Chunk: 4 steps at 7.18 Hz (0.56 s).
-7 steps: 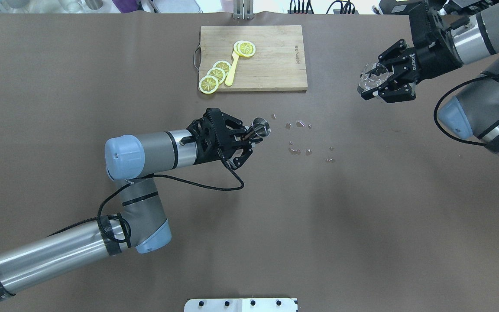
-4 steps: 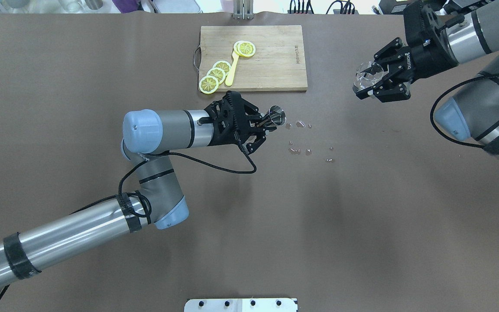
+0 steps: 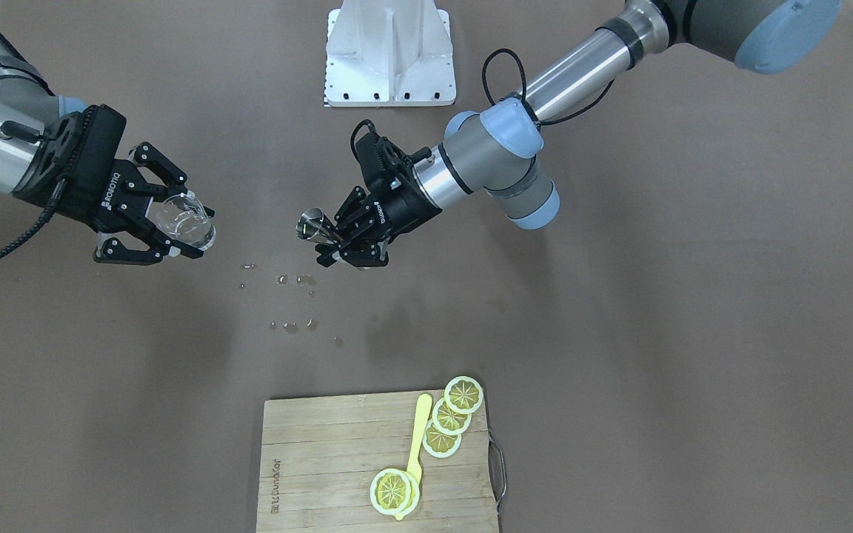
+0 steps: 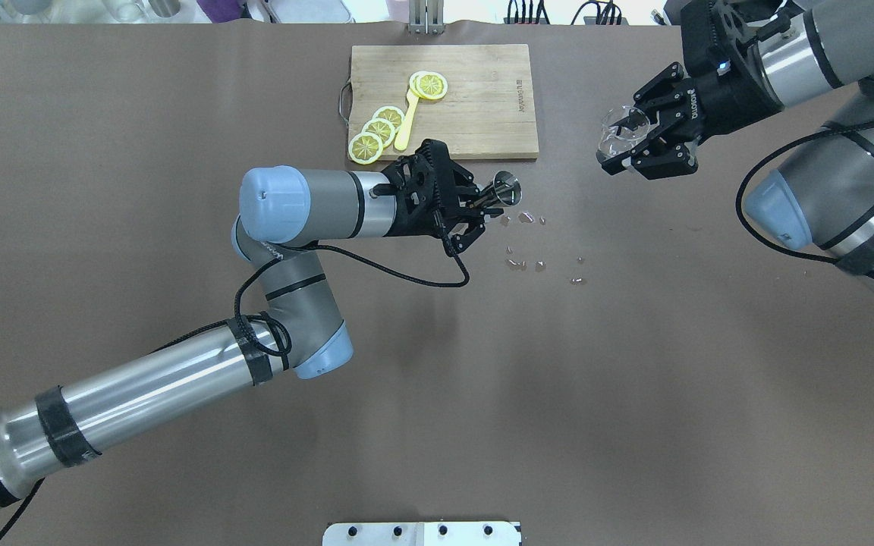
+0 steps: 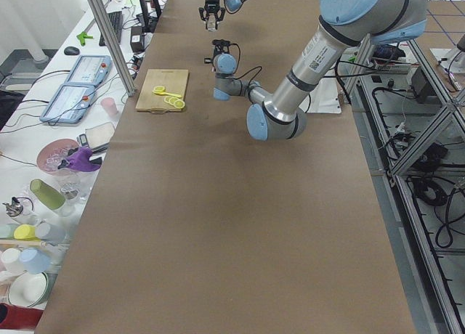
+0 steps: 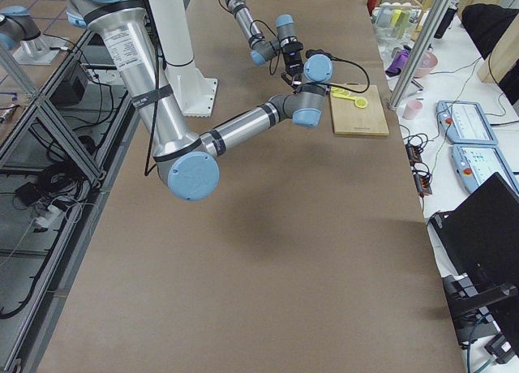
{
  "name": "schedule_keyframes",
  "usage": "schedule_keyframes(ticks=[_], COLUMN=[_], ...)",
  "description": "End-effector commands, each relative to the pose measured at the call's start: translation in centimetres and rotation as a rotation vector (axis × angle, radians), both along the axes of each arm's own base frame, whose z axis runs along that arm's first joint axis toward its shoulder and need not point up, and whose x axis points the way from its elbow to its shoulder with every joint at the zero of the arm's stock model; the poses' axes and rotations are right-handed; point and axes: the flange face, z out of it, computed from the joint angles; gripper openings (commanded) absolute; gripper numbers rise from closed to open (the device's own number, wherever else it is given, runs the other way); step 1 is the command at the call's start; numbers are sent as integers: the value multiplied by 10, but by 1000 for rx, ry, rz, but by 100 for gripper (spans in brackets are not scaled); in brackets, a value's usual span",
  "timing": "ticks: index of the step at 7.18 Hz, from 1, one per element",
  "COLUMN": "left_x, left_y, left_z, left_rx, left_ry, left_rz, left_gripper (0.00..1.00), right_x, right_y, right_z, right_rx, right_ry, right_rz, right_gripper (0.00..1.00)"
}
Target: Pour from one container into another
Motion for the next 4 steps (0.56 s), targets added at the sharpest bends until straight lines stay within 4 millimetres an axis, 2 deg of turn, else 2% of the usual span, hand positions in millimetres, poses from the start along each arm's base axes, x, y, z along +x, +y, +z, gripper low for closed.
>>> schedule_keyframes(ticks=[1,4], left_x=[11,16], left_y=[-3,0], left_z=[-9,-13], left_rx=[0,25], left_ry=[-4,-9], left_rz=[7,62], left_gripper=[0,0], right_x=[-6,-12], right_y=[-1,-4], right_z=[-16,-31], right_rx=[-9,-16], right_ry=[5,63], right_rz=[-9,-28], right_gripper=[0,0])
